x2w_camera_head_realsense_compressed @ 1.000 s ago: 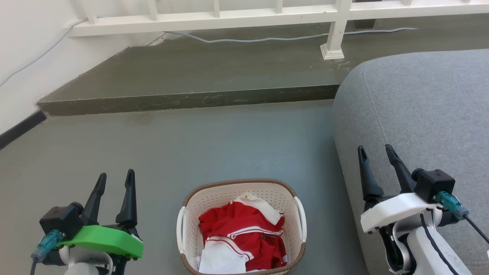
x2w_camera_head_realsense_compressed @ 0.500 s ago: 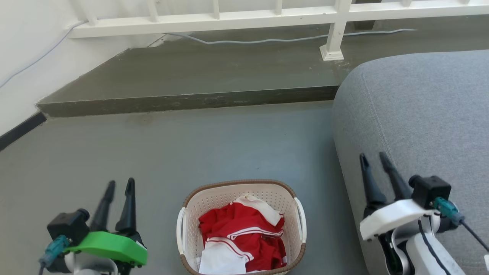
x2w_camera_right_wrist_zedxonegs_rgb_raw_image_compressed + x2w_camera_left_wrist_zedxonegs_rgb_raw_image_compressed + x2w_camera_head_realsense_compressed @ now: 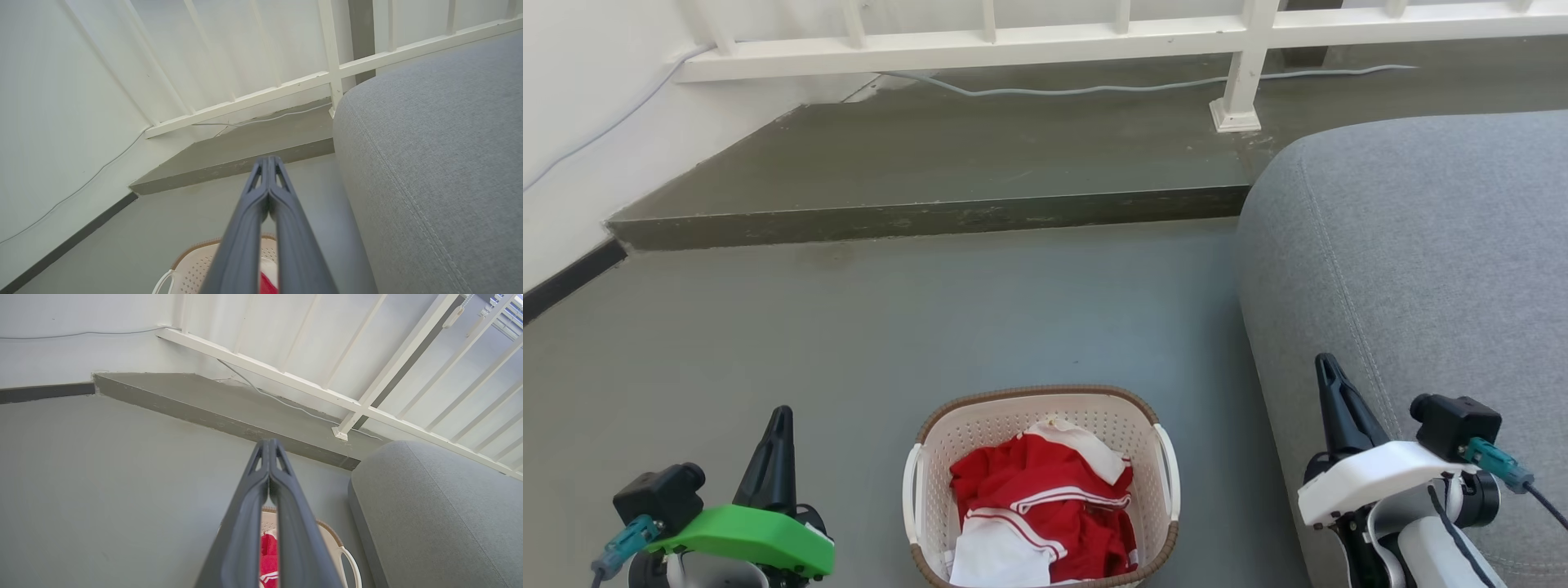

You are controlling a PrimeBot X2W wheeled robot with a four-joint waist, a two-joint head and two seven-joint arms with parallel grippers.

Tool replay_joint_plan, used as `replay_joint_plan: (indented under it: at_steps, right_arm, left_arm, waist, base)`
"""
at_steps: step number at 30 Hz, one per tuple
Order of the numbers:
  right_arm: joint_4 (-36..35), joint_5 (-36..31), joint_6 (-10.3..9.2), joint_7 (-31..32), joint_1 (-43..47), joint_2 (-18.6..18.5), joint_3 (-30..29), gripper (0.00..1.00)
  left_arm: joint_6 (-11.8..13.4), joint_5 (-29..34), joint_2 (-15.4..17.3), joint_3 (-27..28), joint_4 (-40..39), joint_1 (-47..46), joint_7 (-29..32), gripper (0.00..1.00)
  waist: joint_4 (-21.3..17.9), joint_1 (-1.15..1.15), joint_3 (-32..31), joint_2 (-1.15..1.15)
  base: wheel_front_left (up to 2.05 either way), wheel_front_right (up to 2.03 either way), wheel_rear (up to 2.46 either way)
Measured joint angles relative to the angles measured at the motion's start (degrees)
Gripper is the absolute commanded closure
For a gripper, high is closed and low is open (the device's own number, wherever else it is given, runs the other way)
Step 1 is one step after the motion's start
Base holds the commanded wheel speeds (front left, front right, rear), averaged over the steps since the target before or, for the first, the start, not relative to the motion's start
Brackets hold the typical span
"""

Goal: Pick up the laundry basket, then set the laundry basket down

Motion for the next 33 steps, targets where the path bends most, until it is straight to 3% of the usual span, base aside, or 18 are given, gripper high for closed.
replay_joint_plan:
  at_steps: [33]
  right_arm:
    - [-0.01, 25.08, 2.93, 6.58, -0.15, 0.58, -6.88, 1.00]
  left_arm:
    - [0.00, -20.15, -0.88, 4.15, 0.15, -0.05, 6.72, 1.00]
  waist:
    - [1.02, 0.00, -0.44, 0.00]
  base:
    - [0.00, 0.00, 0.00]
